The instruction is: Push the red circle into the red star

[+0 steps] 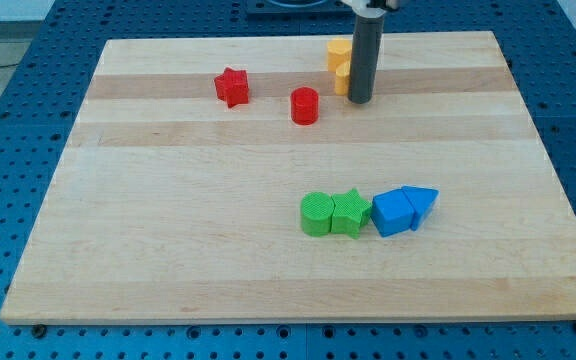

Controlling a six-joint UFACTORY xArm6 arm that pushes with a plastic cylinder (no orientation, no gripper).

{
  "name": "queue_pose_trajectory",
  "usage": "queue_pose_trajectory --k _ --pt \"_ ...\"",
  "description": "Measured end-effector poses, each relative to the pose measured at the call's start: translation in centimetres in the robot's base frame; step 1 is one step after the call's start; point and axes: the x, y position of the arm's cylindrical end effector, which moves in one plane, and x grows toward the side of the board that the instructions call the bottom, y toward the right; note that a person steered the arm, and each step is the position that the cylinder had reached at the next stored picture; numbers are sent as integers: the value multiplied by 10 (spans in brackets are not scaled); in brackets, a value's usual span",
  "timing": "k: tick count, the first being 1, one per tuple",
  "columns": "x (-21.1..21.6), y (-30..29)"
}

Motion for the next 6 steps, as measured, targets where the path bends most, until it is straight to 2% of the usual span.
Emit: queue_pose_trajectory --k 2,4,5,6 --pt "-15 0" --pt "-6 0" --pt "32 0" --pt "51 -9"
